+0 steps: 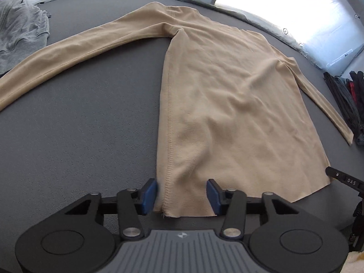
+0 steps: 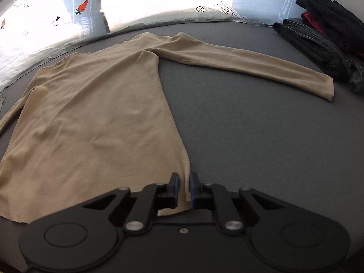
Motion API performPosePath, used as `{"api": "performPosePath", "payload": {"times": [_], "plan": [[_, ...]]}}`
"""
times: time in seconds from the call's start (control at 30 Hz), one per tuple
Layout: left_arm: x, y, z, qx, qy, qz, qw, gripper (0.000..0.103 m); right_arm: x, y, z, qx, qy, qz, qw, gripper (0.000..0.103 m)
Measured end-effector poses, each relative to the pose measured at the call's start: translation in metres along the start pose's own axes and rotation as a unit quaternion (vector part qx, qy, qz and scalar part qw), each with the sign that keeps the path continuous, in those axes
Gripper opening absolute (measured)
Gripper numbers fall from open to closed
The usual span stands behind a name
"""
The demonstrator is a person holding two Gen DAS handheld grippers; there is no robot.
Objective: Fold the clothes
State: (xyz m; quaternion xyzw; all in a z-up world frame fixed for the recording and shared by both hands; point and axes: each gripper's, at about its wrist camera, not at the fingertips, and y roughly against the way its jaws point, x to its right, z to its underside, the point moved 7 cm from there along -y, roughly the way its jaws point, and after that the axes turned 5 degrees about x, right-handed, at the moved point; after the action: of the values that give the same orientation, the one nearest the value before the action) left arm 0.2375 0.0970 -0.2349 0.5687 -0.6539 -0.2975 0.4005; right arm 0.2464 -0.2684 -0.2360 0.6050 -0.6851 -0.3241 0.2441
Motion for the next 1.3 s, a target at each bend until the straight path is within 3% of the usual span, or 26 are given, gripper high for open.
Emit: {"api": "performPosePath", "payload": {"times": [0.07, 0.2, 0.37, 0.43, 0.47, 0.53, 0.67, 0.7, 0.73, 0.77, 0.9, 1.1, 1.3], "plan": [[0.002, 0.001, 0.001, 0.004, -0.002, -0.016, 0.9999, 0.005, -0.001, 0.005, -0.002, 0.004, 0.01, -0.007, 1.0, 0.003], [-0.004, 0.023, -0.004, 0.018, 0.031, 0.003, 0.9994, 0.005, 0.002, 0.033, -0.011, 0.038, -0.002, -0.013, 0.999, 0.003], [-0.013, 0.007, 0.002, -0.018, 0.036, -0.006, 0.9992, 0.007, 0.005, 0.02, 0.007, -0.008, 0.004, 0.0, 1.0, 0.003], [-0.015, 0.008, -0.003, -0.015, 0.022, -0.004, 0.9996, 0.012, 0.003, 0.015, 0.01, -0.015, 0.01, 0.01, 1.0, 0.006], [-0.015, 0.01, -0.006, -0.008, 0.012, -0.005, 0.9999, 0.015, 0.002, 0.016, 0.008, -0.009, 0.014, 0.019, 1.0, 0.012], [-0.022, 0.013, -0.011, 0.002, 0.007, -0.015, 0.9999, 0.042, 0.0, 0.017, 0.0, 0.01, 0.021, 0.035, 0.999, 0.04], [-0.04, 0.022, -0.017, 0.015, 0.016, -0.019, 0.9996, 0.056, -0.015, 0.015, -0.018, 0.037, 0.029, 0.038, 0.998, 0.05], [-0.046, 0.025, -0.019, 0.019, 0.019, -0.023, 0.9994, 0.064, -0.021, 0.014, -0.023, 0.046, 0.033, 0.038, 0.998, 0.064], [-0.055, 0.027, -0.021, 0.023, 0.023, -0.031, 0.999, 0.07, -0.03, 0.013, -0.028, 0.057, 0.035, 0.04, 0.997, 0.089], [-0.064, 0.03, -0.024, 0.029, 0.029, -0.042, 0.9983, 0.071, -0.039, 0.011, -0.033, 0.069, 0.037, 0.04, 0.996, 0.099], [-0.109, 0.04, -0.036, 0.06, 0.07, -0.081, 0.9924, 0.094, -0.08, -0.007, -0.046, 0.073, 0.052, 0.004, 0.996, 0.102], [-0.198, 0.046, -0.053, 0.09, 0.171, -0.131, 0.9725, 0.096, -0.127, -0.036, -0.054, 0.065, 0.038, -0.022, 0.997, 0.103], [-0.275, 0.046, -0.071, 0.122, 0.234, -0.163, 0.9507, 0.096, -0.145, -0.071, -0.047, 0.042, 0.015, 0.014, 0.999, 0.103]]}}
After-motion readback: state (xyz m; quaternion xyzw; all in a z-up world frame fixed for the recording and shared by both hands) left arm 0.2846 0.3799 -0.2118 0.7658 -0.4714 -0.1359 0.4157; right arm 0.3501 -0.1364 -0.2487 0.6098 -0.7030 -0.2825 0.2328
